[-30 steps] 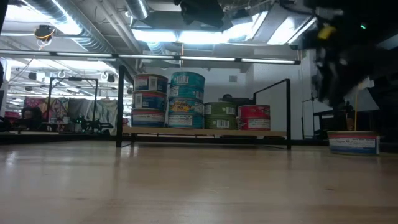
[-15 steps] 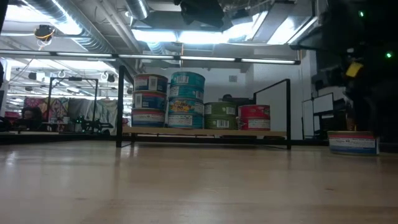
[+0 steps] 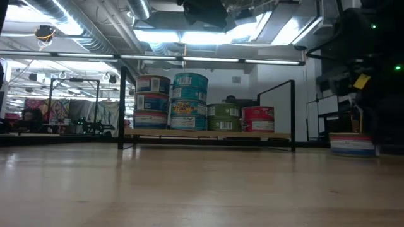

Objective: Stack canned seafood by type on shelf
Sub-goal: Stack the blue and pink tuna can on top of the other blue tuna cans on the shelf

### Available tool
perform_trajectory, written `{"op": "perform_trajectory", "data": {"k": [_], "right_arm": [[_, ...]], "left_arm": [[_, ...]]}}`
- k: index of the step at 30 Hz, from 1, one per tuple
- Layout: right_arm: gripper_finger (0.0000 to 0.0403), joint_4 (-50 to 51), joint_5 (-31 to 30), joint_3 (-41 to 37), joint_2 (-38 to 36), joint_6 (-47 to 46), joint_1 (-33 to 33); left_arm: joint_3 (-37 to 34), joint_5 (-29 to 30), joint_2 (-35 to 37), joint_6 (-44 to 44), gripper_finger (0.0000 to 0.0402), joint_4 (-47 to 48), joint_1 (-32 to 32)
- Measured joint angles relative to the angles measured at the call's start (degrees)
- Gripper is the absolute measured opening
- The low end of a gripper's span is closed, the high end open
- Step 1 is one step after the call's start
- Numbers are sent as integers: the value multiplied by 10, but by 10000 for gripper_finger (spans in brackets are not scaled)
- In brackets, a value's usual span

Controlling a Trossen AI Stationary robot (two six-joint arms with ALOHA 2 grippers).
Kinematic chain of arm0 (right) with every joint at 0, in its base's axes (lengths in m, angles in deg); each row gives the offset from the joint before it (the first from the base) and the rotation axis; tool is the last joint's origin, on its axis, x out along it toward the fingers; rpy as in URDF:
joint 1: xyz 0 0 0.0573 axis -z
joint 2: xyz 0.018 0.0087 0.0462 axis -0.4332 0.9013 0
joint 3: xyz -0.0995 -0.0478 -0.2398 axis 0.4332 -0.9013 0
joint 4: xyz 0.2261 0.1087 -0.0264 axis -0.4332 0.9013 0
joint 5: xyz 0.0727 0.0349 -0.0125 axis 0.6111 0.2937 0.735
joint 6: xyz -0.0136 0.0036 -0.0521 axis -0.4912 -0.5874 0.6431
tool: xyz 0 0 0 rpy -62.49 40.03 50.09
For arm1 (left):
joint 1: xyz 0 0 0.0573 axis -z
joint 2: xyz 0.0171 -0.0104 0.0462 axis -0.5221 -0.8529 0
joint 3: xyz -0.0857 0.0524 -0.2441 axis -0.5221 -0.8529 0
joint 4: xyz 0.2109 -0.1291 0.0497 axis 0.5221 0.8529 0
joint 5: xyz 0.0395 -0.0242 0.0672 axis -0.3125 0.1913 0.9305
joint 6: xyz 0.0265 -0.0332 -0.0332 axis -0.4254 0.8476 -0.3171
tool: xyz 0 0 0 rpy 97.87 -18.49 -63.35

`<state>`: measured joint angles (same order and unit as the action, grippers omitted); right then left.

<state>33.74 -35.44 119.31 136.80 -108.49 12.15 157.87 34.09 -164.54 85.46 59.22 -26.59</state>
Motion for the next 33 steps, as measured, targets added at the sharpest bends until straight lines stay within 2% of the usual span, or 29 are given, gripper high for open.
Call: {"op": "perform_trajectory", "data": {"k": [6,15,26,33], "right_arm": [[92,-54,-1,0,0,0,0],[64,-144,13,0,0,17,0],[5,-225,78,0,0,33,0],[2,-251,124,-4,3,36,0]], "left_arm": [[0,0,0,0,131,0,0],[0,0,0,0,131,-3,0],[0,0,-1,-6,131,-9,0],[-1,0,-17,-27,131,-58,0]]}}
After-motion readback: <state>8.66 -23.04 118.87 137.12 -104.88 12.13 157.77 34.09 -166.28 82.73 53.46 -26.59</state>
